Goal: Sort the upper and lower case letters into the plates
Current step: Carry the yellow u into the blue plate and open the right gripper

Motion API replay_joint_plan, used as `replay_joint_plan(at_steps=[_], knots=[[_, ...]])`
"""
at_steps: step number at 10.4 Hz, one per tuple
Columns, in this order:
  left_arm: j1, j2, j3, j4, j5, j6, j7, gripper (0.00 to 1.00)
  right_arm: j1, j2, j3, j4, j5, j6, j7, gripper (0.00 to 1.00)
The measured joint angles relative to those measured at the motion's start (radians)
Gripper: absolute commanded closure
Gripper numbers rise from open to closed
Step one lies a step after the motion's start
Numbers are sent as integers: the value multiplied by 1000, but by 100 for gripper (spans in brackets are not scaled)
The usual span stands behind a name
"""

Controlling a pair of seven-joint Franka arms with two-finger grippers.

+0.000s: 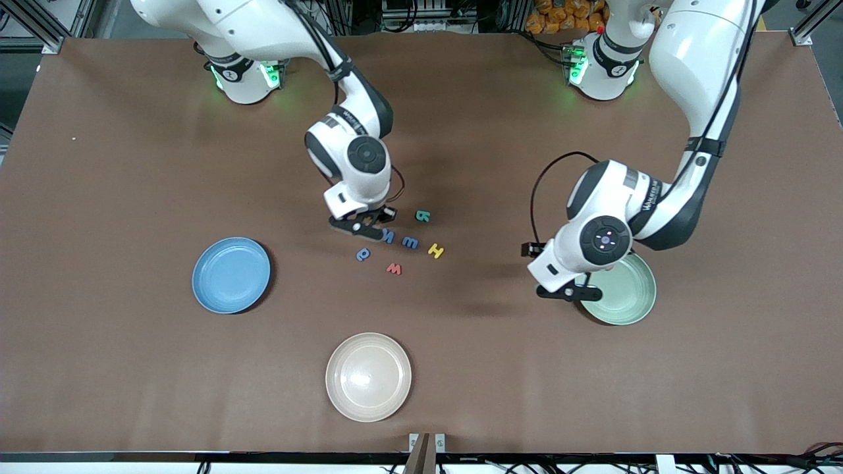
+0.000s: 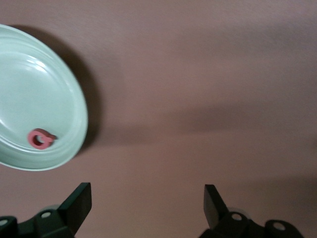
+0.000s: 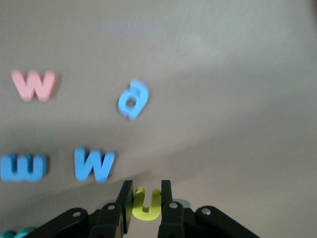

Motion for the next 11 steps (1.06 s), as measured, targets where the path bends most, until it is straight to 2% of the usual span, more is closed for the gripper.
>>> replay_joint_plan(at_steps=[3,5,8,11], knots=[[-80,13,-13,0,-24,10,-2,0,-154,-11,-2,56,0,-16,-244,74],[-124,18,-15,-1,-45,62,-4,0,-255,-13,-2,76,0,-16,-412,74],[-177,45,-15,-4,-56,195,-5,0,-353,-10,-3,76,-7,-17,-617,72],[-216,80,-15,-7,-56,250,-8,0,-443,-4,-5,75,-34,-18,-783,72]])
